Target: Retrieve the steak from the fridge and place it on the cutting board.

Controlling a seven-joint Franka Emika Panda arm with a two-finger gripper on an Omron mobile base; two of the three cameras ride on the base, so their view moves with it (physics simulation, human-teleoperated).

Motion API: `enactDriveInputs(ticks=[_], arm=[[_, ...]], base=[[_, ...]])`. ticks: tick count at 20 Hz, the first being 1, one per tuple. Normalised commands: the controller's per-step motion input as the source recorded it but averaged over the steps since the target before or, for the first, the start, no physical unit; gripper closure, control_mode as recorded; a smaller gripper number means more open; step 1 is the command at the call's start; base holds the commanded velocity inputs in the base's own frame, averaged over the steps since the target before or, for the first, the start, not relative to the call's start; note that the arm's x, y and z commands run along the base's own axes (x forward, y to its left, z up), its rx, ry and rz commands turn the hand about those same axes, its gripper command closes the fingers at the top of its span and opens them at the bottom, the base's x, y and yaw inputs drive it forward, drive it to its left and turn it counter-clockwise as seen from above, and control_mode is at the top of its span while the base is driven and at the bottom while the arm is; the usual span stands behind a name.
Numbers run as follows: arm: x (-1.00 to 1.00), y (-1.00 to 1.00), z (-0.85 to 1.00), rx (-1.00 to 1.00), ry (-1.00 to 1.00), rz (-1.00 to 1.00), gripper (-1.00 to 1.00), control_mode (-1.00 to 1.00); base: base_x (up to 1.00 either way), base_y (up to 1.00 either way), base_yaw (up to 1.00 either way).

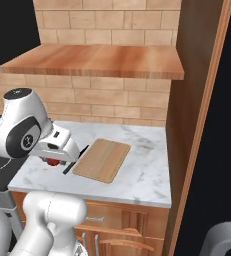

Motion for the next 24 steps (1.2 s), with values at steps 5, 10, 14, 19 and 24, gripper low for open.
enactDriveInputs(ticks=[5, 10, 14, 19, 24], arm=[[0.03, -0.04, -0.14, 0.01, -0.01, 0.00, 1.00, -1.00], [0.27, -0.14, -0.28, 0.04, -0.01, 0.01, 1.00, -1.00], [0.40, -0.04, -0.36, 0.03, 0.00, 0.02, 1.00, -1.00], [0.87, -0.01, -0.35, 0.01, 0.01, 0.04, 1.00, -1.00], [0.88, -0.05, -0.18, 0.00, 0.00, 0.00, 1.00, -1.00]], base=[[0.00, 0.00, 0.00], [0.00, 0.00, 0.00], [0.00, 0.00, 0.00], [0.00, 0.00, 0.00], [0.00, 0.00, 0.00]])
